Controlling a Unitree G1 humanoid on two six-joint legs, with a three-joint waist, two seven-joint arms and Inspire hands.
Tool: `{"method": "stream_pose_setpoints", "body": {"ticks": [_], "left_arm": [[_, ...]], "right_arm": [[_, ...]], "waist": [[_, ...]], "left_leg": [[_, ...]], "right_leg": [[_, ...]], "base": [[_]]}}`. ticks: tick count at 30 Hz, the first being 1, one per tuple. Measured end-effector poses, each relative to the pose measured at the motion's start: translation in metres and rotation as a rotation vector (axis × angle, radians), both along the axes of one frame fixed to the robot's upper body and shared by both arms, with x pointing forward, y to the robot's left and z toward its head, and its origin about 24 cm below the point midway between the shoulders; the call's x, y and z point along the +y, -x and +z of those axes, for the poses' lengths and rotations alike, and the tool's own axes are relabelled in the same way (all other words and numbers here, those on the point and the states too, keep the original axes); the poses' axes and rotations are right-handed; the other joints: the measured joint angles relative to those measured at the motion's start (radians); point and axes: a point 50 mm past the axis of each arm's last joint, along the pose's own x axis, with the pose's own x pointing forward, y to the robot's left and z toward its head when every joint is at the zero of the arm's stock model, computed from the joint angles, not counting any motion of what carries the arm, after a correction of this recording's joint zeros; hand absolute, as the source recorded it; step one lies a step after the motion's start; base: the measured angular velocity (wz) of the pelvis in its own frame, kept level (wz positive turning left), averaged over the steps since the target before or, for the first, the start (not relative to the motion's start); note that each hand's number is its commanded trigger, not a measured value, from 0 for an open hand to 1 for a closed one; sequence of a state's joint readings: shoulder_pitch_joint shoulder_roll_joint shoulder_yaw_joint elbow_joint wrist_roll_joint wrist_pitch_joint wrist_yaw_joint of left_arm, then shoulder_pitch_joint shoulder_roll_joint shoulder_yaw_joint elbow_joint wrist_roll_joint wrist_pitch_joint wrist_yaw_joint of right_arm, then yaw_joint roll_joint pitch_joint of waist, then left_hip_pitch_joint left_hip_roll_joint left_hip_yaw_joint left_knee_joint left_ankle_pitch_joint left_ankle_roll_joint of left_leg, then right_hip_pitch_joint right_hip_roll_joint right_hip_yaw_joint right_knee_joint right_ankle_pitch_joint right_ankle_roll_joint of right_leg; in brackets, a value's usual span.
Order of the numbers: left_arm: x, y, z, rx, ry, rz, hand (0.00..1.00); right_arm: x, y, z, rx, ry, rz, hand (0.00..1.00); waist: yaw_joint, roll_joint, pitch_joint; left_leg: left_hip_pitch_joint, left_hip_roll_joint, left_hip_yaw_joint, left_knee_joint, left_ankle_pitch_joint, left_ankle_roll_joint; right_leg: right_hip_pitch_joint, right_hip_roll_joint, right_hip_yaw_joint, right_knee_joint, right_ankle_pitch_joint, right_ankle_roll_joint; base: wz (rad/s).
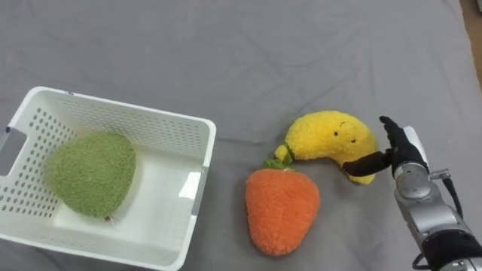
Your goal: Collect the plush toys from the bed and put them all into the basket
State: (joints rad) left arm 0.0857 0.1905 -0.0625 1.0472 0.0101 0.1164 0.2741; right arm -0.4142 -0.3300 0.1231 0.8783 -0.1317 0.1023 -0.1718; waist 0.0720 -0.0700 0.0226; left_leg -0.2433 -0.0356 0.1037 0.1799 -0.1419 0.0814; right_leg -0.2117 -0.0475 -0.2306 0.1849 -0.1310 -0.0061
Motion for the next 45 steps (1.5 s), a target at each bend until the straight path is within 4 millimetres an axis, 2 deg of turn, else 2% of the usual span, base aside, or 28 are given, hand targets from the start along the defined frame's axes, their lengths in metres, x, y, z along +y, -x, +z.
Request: {"method": "stream_pose_setpoints", "body": {"ticks": [6, 16, 17, 18, 19, 27, 37, 45], "left_arm": [[-0.001, -0.003, 0.0, -0.011, -0.003, -0.015, 0.0], [0.002, -0.005, 0.0, 0.003, -0.038, -0.033, 0.0], [0.002, -0.006, 0.0, 0.002, -0.042, -0.032, 0.0], [0.003, -0.006, 0.0, 0.001, -0.044, -0.032, 0.0], [0.003, -0.007, 0.0, -0.001, -0.044, -0.032, 0.0], [0.002, -0.008, 0.0, -0.002, -0.021, -0.043, 0.0], [0.0, -0.012, 0.001, -0.027, -0.003, -0.048, 0.0], [0.0, -0.01, 0.001, -0.031, -0.004, -0.056, 0.0]], "right_arm": [[-0.001, 0.001, -0.006, 0.043, 0.018, 0.007, 0.0], [-0.003, 0.0, -0.007, 0.037, 0.044, -0.011, 0.0], [-0.003, -0.002, -0.005, 0.034, 0.043, -0.013, 0.55], [-0.003, -0.005, -0.002, 0.025, 0.045, -0.012, 0.84], [-0.002, -0.006, -0.001, 0.02, 0.045, -0.009, 1.0], [-0.002, -0.021, 0.017, -0.049, 0.081, -0.005, 1.0], [0.006, -0.021, 0.014, -0.02, 0.108, 0.065, 1.0], [0.009, -0.024, 0.018, -0.043, 0.13, 0.099, 1.0]], "waist": [[0.021, 0.0, 0.0018], [0.049, 0.001, 0.0092], [0.051, 0.001, 0.0092], [0.052, 0.001, 0.0092], [0.053, 0.001, 0.0092], [0.074, 0.001, 0.0088], [0.101, -0.001, 0.007], [0.084, -0.004, 0.0052]], "left_leg": [[-0.012, -0.005, -0.024, 0.007, 0.001, 0.001], [-0.018, -0.009, -0.025, 0.008, 0.002, 0.004], [-0.019, -0.009, -0.026, 0.008, 0.003, 0.004], [-0.02, -0.009, -0.026, 0.008, 0.003, 0.004], [-0.021, -0.009, -0.026, 0.008, 0.003, 0.004], [-0.026, -0.009, -0.026, 0.008, 0.004, 0.005], [-0.025, -0.009, -0.026, 0.008, 0.005, 0.005], [0.014, -0.011, -0.037, 0.009, 0.005, 0.005]], "right_leg": [[0.0, -0.004, -0.023, -0.001, 0.0, 0.0], [-0.003, -0.008, -0.032, 0.0, 0.0, 0.0], [-0.004, -0.008, -0.031, 0.0, 0.0, 0.0], [-0.005, -0.008, -0.032, 0.0, 0.0, 0.0], [-0.006, -0.008, -0.032, 0.0, 0.0, 0.0], [-0.012, -0.008, -0.032, 0.0, 0.0, 0.0], [-0.011, -0.009, -0.033, 0.0, 0.0, 0.0], [0.034, -0.011, -0.046, -0.002, 0.0, 0.0]], "base": [[0.12], [0.01], [0.0], [0.0], [0.0], [0.0], [0.0], [0.05]]}}
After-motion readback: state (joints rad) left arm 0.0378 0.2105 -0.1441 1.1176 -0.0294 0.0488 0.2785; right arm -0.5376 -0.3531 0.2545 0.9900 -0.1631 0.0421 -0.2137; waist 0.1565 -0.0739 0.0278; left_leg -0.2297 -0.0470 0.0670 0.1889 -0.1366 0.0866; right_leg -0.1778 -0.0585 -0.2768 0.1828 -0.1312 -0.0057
